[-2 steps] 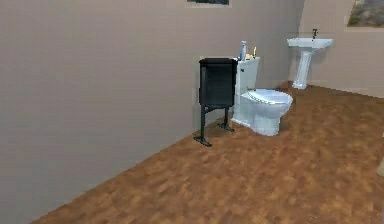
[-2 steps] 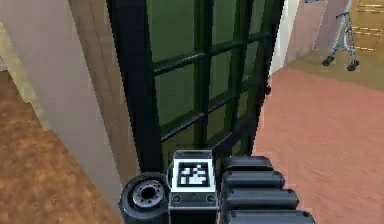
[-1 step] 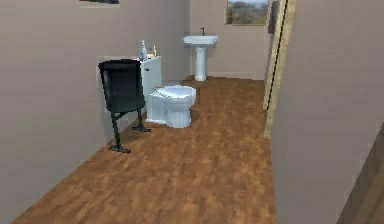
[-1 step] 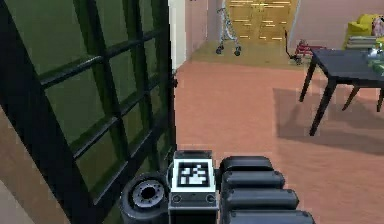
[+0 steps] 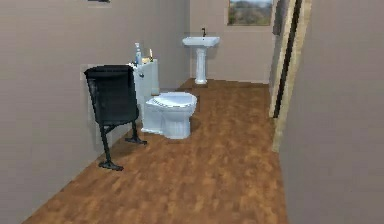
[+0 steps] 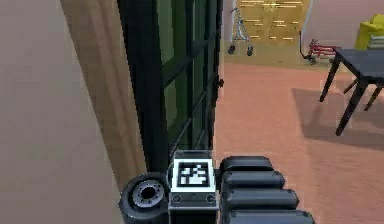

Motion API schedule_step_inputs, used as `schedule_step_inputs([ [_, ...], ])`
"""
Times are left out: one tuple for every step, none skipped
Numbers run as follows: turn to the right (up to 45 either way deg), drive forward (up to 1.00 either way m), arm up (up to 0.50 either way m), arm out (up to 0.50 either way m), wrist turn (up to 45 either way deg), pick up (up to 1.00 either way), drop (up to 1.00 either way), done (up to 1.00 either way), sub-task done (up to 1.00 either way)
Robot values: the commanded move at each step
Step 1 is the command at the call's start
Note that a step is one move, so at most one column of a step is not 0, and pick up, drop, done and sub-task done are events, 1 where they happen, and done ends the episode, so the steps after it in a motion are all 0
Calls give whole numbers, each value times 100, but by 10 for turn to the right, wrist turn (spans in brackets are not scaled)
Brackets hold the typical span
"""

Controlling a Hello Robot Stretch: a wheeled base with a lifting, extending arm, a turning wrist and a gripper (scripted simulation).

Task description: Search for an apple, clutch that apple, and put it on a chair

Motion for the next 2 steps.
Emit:
schedule_step_inputs([
  [120,0,0,0,0,0,0,0,0],
  [0,100,0,0,0,0,0,0,0],
])
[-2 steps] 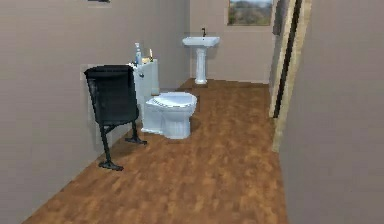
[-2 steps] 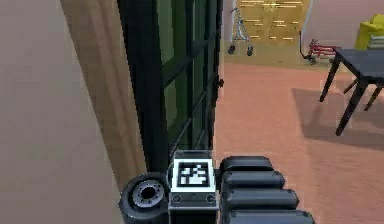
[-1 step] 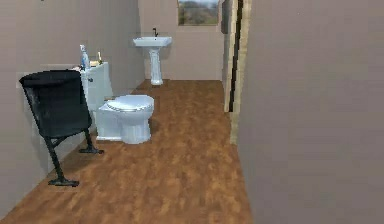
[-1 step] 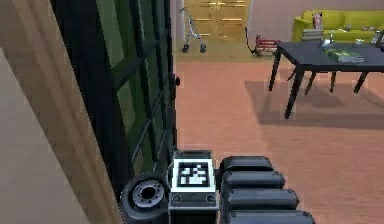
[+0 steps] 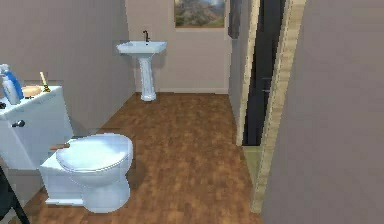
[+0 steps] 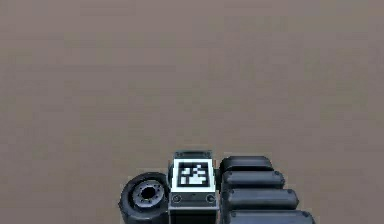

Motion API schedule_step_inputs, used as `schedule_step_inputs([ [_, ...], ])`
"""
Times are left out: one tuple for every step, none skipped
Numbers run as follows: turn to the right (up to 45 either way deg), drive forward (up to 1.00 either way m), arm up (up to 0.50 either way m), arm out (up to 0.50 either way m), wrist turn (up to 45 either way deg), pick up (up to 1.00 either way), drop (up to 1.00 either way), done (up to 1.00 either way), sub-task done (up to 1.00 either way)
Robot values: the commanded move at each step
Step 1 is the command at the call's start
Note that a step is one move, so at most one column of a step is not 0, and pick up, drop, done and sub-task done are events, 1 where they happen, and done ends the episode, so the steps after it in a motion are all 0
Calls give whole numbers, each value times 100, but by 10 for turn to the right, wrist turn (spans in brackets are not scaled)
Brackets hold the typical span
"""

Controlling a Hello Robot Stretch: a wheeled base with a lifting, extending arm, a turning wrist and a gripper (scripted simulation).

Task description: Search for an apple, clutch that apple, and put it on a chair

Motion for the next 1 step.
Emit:
schedule_step_inputs([
  [30,0,0,0,0,0,0,0,0],
])
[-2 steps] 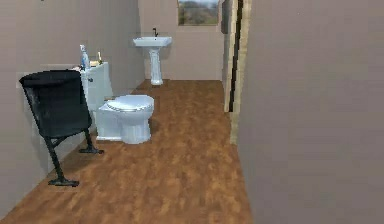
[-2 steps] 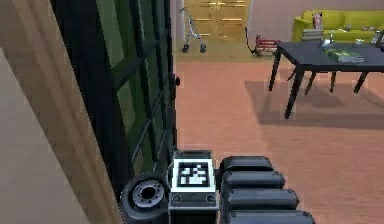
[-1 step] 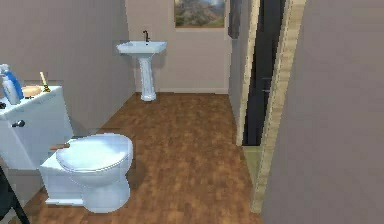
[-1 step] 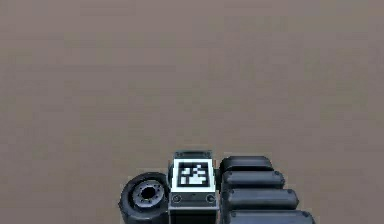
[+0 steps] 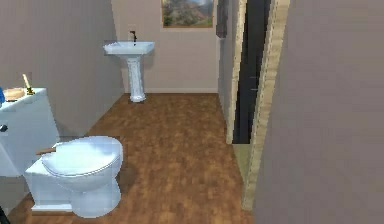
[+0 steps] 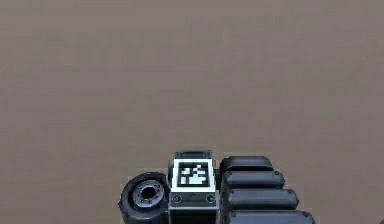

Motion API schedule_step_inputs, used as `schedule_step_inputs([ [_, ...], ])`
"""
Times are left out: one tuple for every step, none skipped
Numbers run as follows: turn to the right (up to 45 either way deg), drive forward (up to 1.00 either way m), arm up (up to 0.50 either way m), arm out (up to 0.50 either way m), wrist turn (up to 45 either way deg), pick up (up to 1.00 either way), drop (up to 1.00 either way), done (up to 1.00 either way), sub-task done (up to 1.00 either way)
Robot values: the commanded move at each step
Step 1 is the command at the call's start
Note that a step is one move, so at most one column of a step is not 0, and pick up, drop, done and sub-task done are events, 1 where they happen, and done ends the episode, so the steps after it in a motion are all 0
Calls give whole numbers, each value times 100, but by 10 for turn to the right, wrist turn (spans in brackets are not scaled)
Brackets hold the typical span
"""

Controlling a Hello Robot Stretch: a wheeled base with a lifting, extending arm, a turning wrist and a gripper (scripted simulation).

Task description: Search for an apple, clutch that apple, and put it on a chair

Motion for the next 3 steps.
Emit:
schedule_step_inputs([
  [0,100,0,0,0,0,0,0,0],
  [0,40,0,0,0,0,0,0,0],
  [450,0,0,0,0,0,0,0,0],
])
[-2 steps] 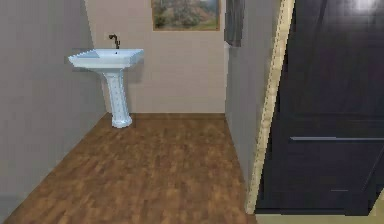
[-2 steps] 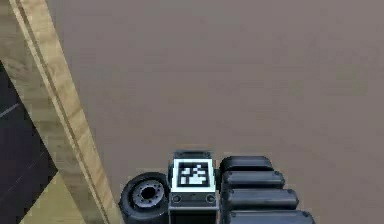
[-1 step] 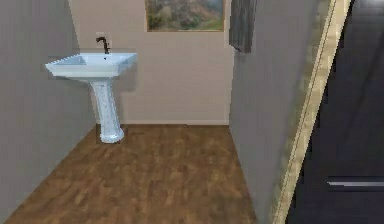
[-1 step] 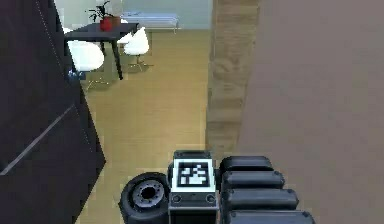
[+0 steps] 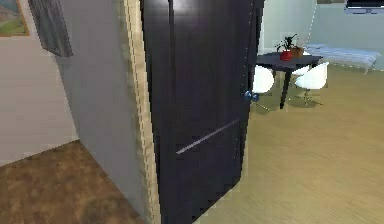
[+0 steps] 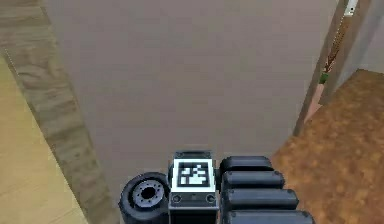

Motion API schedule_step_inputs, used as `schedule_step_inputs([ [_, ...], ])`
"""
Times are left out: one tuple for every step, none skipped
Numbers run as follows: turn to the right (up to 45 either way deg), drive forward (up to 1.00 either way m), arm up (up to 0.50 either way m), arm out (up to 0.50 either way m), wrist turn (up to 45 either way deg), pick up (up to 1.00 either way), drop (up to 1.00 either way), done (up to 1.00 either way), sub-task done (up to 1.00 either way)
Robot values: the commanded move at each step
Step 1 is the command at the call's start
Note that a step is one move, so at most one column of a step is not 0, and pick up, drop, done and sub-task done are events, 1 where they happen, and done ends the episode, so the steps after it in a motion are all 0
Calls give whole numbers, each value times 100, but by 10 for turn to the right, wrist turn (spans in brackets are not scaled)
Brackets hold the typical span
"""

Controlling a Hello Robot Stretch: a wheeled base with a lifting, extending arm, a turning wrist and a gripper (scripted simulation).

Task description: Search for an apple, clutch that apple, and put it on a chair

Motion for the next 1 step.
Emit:
schedule_step_inputs([
  [180,0,0,0,0,0,0,0,0],
])
